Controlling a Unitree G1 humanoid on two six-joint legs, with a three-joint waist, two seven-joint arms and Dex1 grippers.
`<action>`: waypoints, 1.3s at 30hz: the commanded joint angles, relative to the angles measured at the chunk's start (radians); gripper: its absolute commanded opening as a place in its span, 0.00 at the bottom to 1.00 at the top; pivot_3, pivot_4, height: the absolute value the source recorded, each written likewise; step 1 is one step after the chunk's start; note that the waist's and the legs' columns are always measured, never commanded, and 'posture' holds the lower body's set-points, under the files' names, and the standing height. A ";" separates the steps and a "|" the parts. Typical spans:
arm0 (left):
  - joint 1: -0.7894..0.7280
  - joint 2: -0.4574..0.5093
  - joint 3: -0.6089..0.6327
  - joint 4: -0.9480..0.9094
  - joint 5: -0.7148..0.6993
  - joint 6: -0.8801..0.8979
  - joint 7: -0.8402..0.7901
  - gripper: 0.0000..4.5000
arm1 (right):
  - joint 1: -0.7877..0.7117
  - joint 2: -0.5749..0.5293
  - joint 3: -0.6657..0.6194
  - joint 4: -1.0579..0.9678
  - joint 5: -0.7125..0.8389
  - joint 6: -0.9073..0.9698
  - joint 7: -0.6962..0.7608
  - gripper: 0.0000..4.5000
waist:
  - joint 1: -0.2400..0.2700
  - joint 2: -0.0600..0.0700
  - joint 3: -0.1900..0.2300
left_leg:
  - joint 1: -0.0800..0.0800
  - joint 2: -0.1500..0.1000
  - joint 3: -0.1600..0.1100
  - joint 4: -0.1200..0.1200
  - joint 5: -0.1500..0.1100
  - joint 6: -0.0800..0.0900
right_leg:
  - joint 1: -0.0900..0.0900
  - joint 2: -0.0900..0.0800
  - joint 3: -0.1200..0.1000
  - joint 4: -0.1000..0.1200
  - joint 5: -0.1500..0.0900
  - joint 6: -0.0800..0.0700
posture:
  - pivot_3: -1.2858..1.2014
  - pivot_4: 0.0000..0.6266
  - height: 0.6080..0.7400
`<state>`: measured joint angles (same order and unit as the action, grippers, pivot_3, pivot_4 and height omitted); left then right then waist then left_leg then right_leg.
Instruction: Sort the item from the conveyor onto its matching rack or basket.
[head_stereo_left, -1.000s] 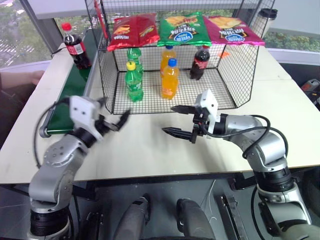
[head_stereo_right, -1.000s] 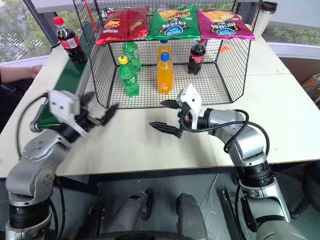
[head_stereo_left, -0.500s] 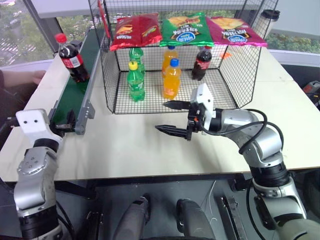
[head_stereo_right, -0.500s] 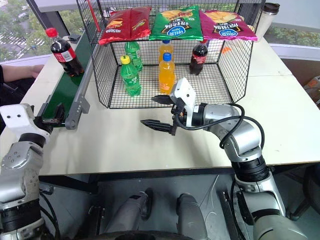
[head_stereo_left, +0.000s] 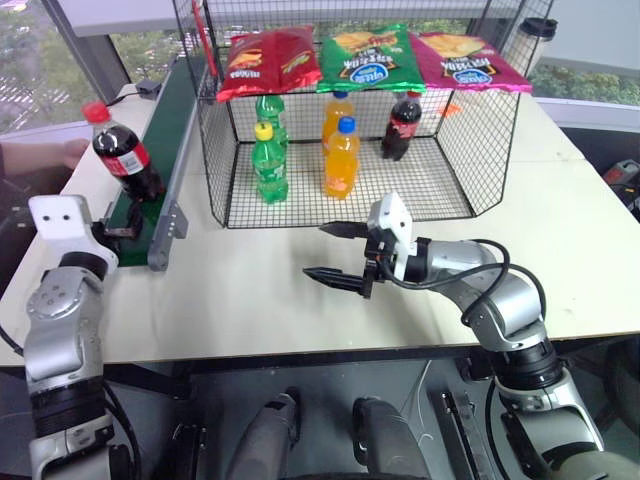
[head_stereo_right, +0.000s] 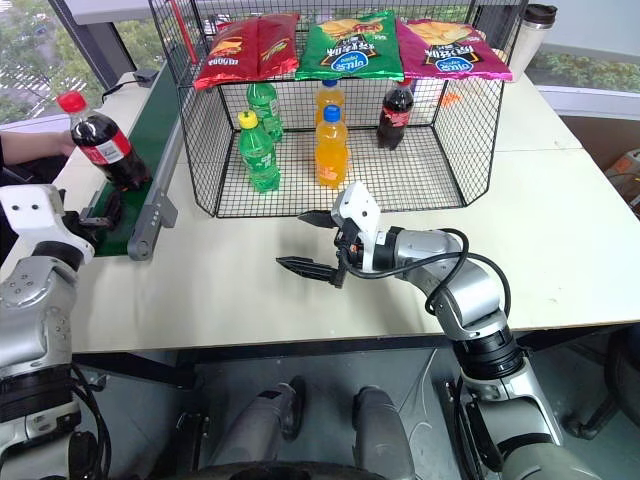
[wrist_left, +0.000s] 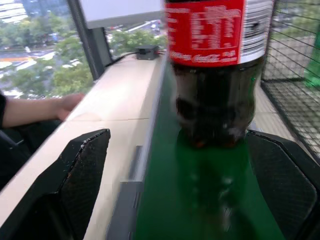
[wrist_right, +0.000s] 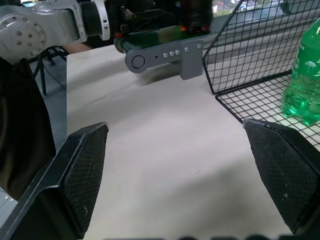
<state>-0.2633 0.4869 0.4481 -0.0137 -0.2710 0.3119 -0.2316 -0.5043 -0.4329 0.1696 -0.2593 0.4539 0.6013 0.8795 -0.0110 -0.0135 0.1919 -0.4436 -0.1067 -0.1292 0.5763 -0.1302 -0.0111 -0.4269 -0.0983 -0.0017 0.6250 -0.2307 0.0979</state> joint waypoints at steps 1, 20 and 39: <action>-0.017 0.016 -0.012 0.000 -0.015 -0.027 -0.040 1.00 | 0.000 -0.002 -0.019 -0.034 0.016 -0.005 -0.007 0.99 | 0.000 0.000 0.000 | 0.000 0.000 0.000 0.000 0.000 0.000 | 0.000 0.000 0.000 0.000 0.000 0.000 | 0.52 0.24 0.98; -0.055 0.004 0.038 -0.066 -0.129 -0.015 -0.046 0.67 | -0.011 -0.035 -0.027 -0.048 0.022 0.009 -0.009 1.00 | 0.000 0.000 0.000 | 0.000 0.000 0.000 0.000 0.000 0.000 | 0.000 0.000 0.000 0.000 0.000 0.000 | 0.52 0.24 0.98; -0.129 -0.004 -0.467 -0.145 -0.139 0.029 -0.493 0.67 | -0.173 0.029 -0.181 -0.056 0.203 0.142 -0.151 1.00 | -0.001 0.000 0.001 | -0.001 0.000 0.001 -0.001 0.000 0.000 | -0.001 0.000 0.001 0.000 0.000 0.000 | 0.52 0.24 0.98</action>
<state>-0.3692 0.4834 -0.0083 -0.1201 -0.4230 0.3940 -0.7014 -0.6538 -0.4078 0.0143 -0.2750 0.6344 0.7503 0.7349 -0.0122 -0.0139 0.1928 -0.4447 -0.1068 -0.1286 0.5757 -0.1301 -0.0110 -0.4280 -0.0986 -0.0011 0.6245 -0.2306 0.0977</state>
